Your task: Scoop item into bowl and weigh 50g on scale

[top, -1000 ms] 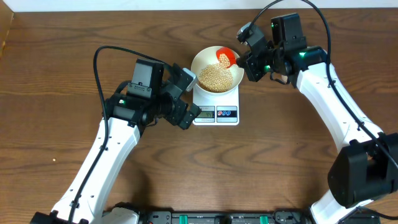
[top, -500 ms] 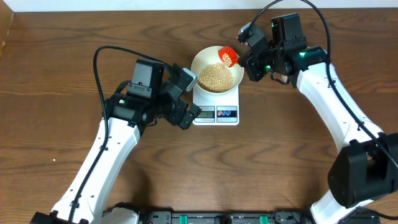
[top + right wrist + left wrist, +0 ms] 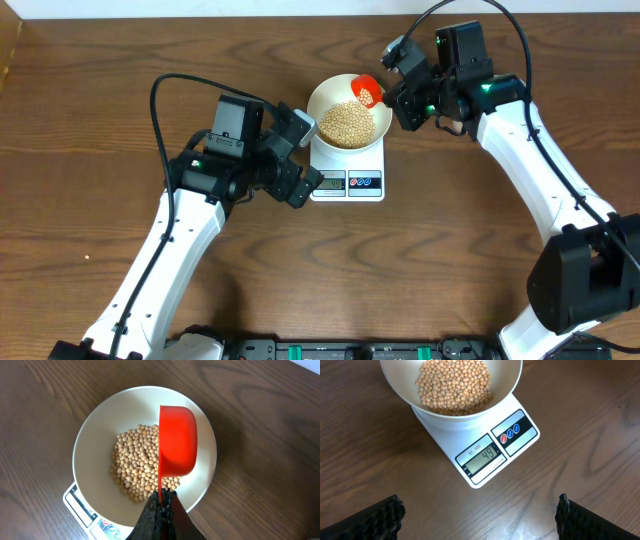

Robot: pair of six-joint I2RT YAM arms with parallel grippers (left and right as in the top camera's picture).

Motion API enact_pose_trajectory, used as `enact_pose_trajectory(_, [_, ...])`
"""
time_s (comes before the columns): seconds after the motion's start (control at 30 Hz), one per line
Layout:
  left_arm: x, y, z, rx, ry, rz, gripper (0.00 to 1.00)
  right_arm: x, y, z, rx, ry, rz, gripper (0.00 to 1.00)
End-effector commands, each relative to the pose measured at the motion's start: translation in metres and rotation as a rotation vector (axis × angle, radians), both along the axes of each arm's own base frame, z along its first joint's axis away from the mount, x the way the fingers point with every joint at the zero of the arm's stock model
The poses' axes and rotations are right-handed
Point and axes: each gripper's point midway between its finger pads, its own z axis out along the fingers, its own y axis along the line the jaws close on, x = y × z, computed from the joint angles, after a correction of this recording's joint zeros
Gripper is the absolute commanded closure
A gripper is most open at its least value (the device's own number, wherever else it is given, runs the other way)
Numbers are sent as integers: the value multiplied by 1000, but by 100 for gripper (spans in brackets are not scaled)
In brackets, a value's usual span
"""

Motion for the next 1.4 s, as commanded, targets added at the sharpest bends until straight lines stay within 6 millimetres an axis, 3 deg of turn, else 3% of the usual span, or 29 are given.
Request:
enact_pose_trajectory(0.0, [0,0,0,-3,4,4,1,1,3,19,13,-43,5,99])
enact_pose_trajectory(0.33, [0,0,0,-3,4,4,1,1,4,20,64,2,-43,99])
enact_pose_trajectory(0.6, [0,0,0,-3,4,4,1,2,5,35,217,54,-40,99])
enact_pose_trajectory(0.97, [0,0,0,-3,4,4,1,1,8,43,276,66,-22,99])
enact_pose_trajectory(1.37, [0,0,0,-3,4,4,1,7,-6,62,411,99,-39,99])
